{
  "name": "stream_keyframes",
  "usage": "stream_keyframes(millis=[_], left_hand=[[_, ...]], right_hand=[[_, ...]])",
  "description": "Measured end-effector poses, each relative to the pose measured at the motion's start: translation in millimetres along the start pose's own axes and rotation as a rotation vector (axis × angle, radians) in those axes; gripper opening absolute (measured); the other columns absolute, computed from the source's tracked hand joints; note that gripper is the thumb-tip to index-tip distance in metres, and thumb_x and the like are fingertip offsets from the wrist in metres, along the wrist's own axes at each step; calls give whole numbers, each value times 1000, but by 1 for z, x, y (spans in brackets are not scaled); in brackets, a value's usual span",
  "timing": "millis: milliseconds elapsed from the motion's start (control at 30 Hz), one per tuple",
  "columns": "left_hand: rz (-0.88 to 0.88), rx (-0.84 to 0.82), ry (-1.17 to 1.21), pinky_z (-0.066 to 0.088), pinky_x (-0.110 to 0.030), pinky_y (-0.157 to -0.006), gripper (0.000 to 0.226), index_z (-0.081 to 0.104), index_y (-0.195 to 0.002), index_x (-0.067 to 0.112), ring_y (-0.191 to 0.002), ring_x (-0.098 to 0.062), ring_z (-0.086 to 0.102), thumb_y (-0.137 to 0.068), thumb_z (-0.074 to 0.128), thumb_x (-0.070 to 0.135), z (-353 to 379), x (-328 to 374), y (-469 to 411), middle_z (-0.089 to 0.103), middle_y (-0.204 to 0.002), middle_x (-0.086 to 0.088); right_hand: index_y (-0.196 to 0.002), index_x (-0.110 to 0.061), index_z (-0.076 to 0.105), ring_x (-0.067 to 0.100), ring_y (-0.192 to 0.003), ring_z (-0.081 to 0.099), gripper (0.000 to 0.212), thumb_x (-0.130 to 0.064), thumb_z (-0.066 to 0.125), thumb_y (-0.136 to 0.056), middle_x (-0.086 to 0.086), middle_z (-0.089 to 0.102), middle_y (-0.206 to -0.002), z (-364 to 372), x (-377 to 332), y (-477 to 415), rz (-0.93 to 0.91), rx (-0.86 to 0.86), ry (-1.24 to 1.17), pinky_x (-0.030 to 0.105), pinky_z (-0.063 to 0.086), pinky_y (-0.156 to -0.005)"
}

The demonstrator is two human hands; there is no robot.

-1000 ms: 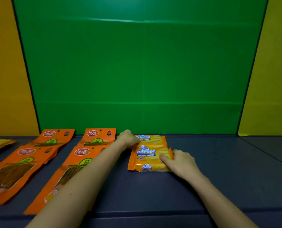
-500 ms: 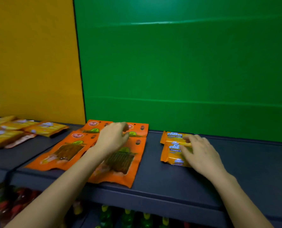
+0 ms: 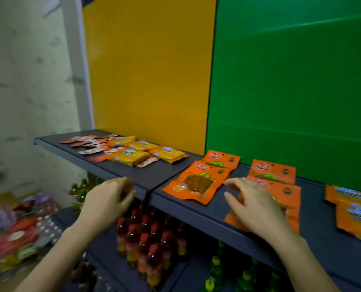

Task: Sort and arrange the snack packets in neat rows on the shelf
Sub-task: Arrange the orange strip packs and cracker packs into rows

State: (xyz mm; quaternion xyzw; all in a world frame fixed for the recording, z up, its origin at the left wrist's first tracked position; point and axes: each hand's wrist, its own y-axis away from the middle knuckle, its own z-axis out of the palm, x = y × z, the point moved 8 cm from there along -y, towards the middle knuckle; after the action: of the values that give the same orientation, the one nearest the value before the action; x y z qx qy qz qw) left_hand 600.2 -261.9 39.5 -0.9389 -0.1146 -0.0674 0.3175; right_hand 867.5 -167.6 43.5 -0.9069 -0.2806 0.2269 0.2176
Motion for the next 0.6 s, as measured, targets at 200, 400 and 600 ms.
stream_keyframes(millis=[200,400,600], left_hand=[[-86,-16,-26,48,-34,-68,26,65,-102,17,-92,-26,65,-85,60,37,-16,-118,12,70,-94,-2],[-71,-101,-111,54,-34,-68,27,60,-99,27,-86,-14,66,-87,49,49,-6,-226,3,69,-94,8],[-57,-88,-81,54,-34,-70,26,61,-101,25,-88,-17,66,-87,52,46,-7,-282,-24,69,-97,5]], right_hand=[[-117,-28,55,9,-112,51,27,-36,48,-92,-13,56,-117,67,-86,-28,-23,-38,-70,27,42,-89],[-122,-25,53,11,-116,51,32,-35,49,-92,-10,57,-122,132,-152,-56,22,-73,-82,27,43,-92],[-122,-24,53,14,-112,54,32,-35,50,-92,-7,58,-119,160,-182,-99,103,-85,-52,32,46,-89]])
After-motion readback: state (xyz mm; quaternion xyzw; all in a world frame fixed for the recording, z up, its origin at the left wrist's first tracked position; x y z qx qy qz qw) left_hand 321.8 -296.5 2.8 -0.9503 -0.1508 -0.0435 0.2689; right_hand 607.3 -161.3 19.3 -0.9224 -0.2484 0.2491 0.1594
